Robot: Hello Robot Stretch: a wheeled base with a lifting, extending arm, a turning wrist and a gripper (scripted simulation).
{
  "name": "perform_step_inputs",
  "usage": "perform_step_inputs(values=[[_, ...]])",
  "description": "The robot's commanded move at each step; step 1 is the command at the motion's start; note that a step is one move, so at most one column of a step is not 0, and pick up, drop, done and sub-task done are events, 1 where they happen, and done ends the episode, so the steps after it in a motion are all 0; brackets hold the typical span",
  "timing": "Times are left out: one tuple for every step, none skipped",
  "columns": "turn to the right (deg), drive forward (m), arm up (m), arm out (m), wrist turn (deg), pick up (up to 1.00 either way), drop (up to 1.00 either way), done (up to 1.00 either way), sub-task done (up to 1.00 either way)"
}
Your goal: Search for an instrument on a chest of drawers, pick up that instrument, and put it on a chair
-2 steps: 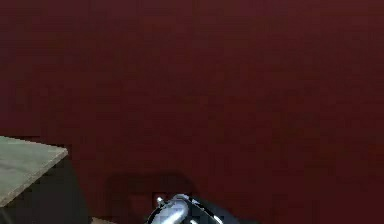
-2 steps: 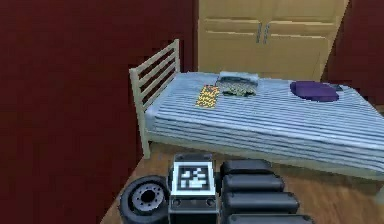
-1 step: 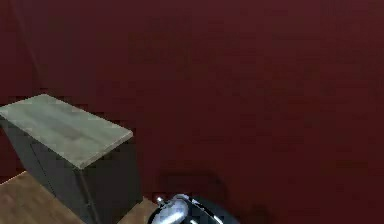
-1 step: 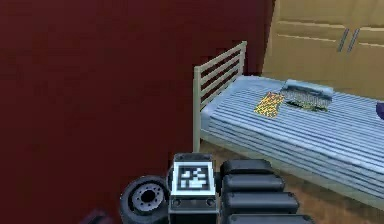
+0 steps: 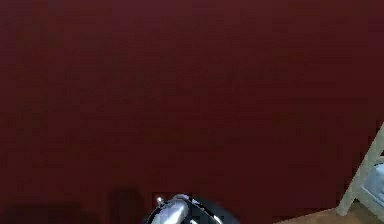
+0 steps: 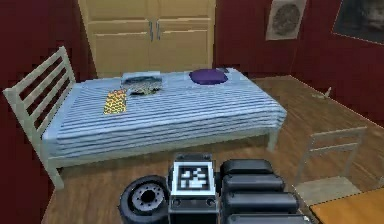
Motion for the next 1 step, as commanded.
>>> perform_step_inputs(values=[[45.0, 0.0, 0.0, 0.0, 0.0, 0.0, 0.0, 0.0, 0.0]])
